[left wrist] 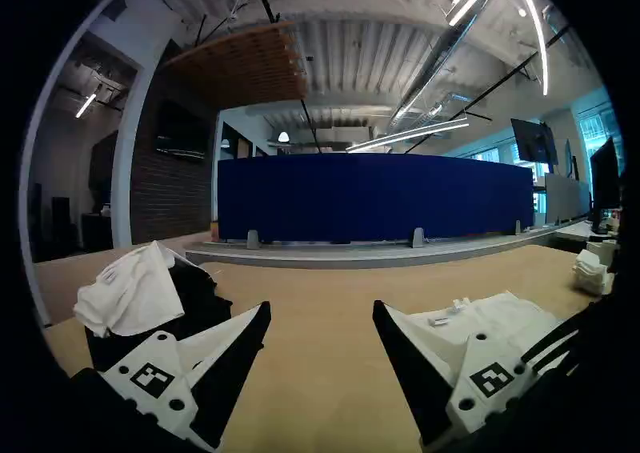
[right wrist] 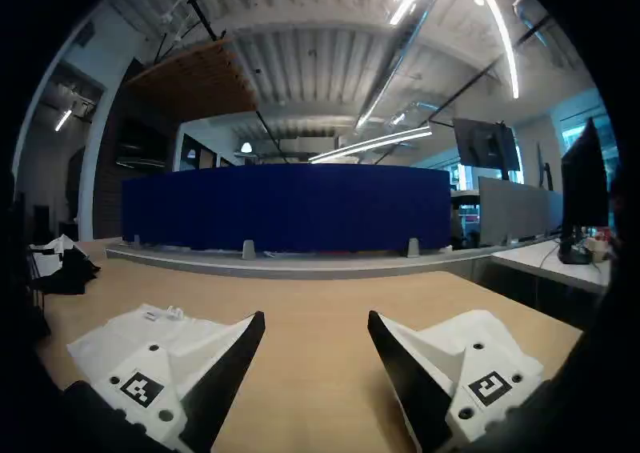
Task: Fold towel
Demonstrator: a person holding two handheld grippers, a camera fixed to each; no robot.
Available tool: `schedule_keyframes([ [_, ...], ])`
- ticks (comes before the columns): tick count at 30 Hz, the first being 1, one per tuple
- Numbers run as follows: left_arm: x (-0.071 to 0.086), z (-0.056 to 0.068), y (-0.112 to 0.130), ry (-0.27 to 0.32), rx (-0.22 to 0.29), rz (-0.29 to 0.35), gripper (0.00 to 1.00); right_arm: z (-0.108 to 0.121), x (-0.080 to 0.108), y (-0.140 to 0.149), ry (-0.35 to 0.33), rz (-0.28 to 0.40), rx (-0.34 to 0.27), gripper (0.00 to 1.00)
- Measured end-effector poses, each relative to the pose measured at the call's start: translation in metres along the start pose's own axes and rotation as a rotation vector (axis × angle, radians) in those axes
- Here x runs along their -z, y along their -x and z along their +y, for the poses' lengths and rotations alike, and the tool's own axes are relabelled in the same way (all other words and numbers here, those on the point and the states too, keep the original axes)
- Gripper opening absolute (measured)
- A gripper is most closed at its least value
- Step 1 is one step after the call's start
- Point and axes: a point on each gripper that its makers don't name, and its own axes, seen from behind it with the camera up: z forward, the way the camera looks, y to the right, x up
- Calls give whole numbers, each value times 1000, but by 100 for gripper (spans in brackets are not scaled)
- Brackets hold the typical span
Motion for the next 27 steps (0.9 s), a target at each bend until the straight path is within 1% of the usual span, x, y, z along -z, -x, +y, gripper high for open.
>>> schedule_keyframes([
  [5,0,0,1,-2,1,0,94,0,0,0,-1,0,0,100],
  [8,0,-3,2,-11,5,-1,94,-1,1,0,-1,1,0,100],
  [11,0,-7,1,-24,14,0,94,-1,0,3,-3,-4,0,100],
  [14,0,-10,-8,-28,40,-4,94,-2,0,-4,-1,-13,-8,100],
  [17,1,-13,-23,-28,63,5,94,-4,2,-29,-2,16,-22,100],
  [18,1,-14,-30,-28,63,5,94,-5,3,-37,-1,21,-25,100],
  [20,1,-14,-42,-28,60,3,94,-5,3,-51,1,26,-28,100],
  [27,5,-5,-97,2,24,-5,94,-9,9,-100,-2,9,-14,100],
])
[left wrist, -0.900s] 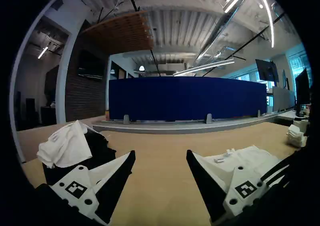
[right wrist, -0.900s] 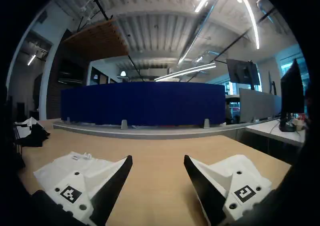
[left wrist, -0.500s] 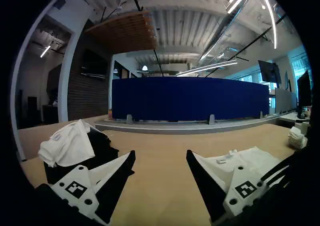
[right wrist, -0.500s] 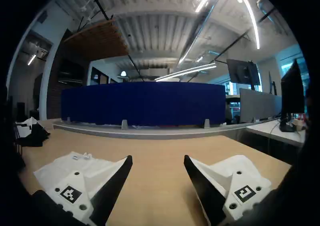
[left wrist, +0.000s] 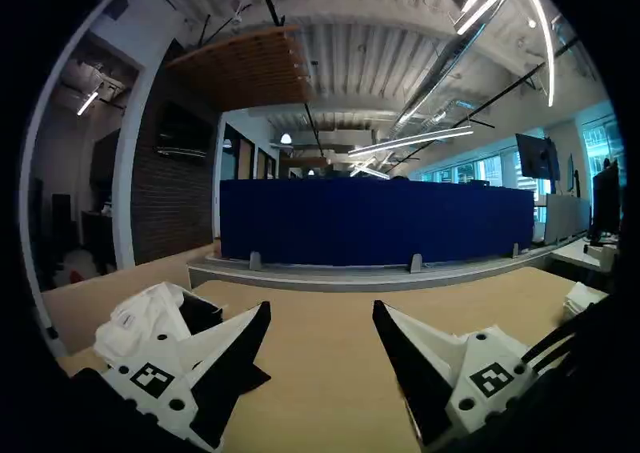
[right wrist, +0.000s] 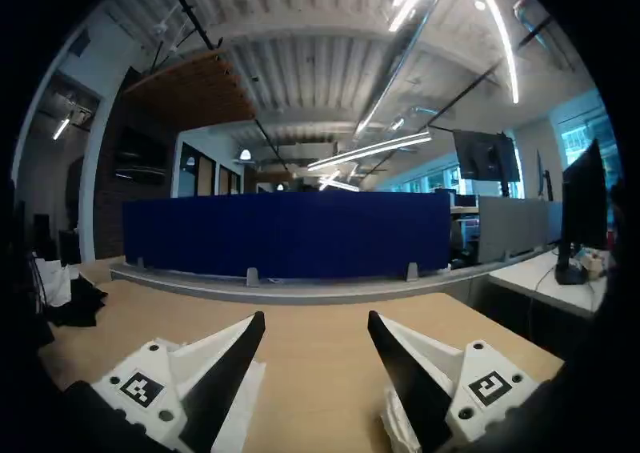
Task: Fold towel
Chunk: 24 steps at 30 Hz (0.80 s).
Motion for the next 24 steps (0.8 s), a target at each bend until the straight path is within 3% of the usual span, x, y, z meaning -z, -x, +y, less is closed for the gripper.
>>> schedule_keyframes([
  [11,1,19,-51,48,-47,-43,94,-2,2,-49,-20,-31,11,100],
  [18,4,36,-60,109,-85,-86,94,-1,-3,-62,-45,-52,45,100],
  [24,7,52,-58,191,-126,-142,94,-17,0,-53,-129,-126,118,100],
])
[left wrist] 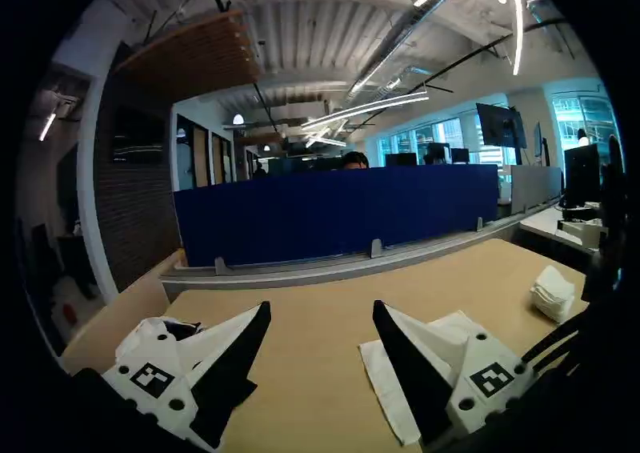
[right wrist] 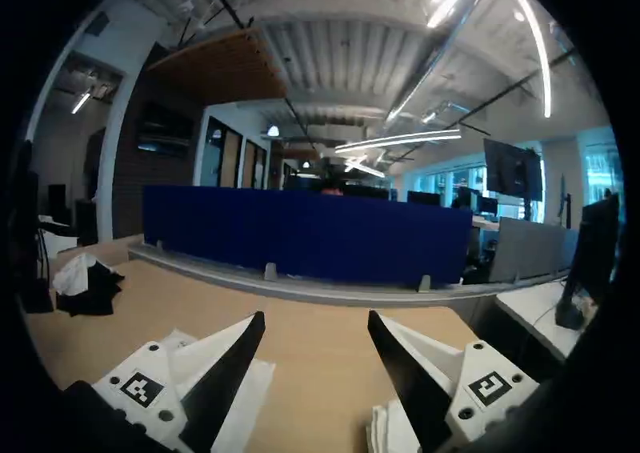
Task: Fold towel
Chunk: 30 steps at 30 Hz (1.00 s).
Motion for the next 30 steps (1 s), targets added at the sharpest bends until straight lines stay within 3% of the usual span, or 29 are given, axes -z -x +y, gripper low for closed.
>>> schedule_keyframes([
  [5,2,19,6,91,-36,-57,94,-24,3,16,-106,-101,28,100],
  [11,6,43,15,194,-78,-116,94,-42,7,30,-184,-184,37,100],
  [20,7,53,27,234,-88,-150,94,-58,8,44,-252,-250,79,100],
  [30,7,66,60,266,-109,-198,94,-74,9,79,-297,-310,95,100],
])
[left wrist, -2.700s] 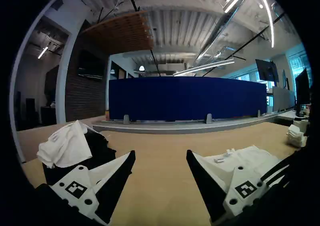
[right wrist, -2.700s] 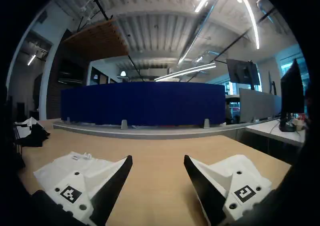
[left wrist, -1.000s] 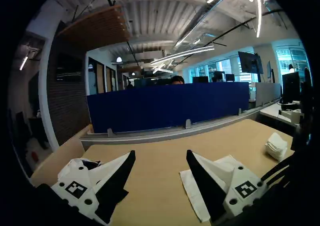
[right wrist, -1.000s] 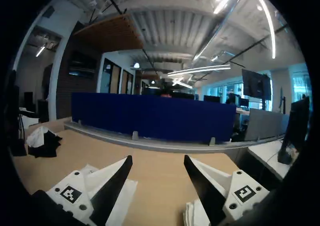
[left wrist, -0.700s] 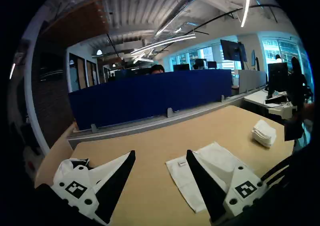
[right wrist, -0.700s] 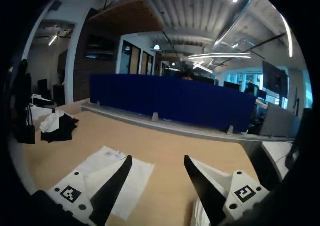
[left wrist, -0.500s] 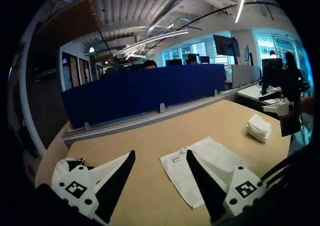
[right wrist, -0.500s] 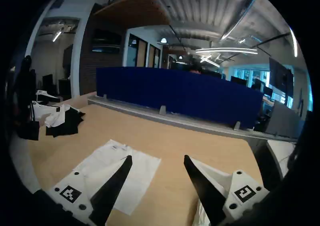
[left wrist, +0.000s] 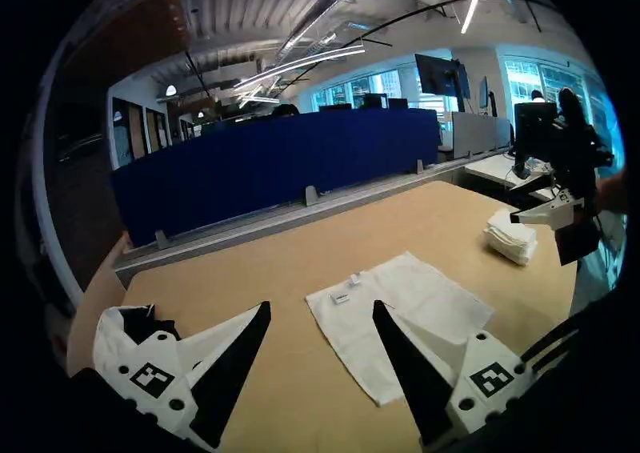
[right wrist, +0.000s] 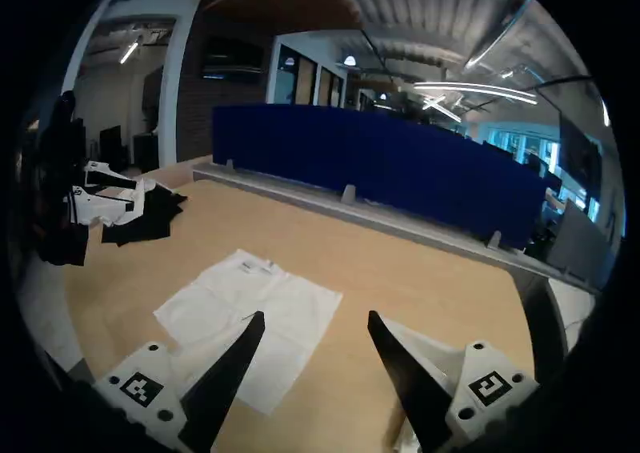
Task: Fold towel
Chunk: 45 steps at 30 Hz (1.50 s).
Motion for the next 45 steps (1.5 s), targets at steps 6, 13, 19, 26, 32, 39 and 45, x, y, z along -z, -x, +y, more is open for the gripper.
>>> schedule_keyframes([
  [6,-6,11,24,22,-1,-33,94,-9,-9,22,-1,-24,12,100],
  [13,-13,25,61,49,-8,-87,94,-20,-20,55,-14,-75,21,100],
  [19,-19,40,95,86,-31,-145,94,-29,-28,83,-29,-119,32,100],
  [26,-24,55,130,127,-48,-217,94,-38,-33,115,-47,-178,39,100],
  [32,-25,62,151,156,-52,-266,94,-42,-35,137,-60,-227,51,99],
  [39,-31,71,167,197,-62,-309,94,-47,-36,158,-81,-285,65,98],
  [45,-35,78,179,219,-94,-342,94,-52,-38,173,-100,-319,62,97],
])
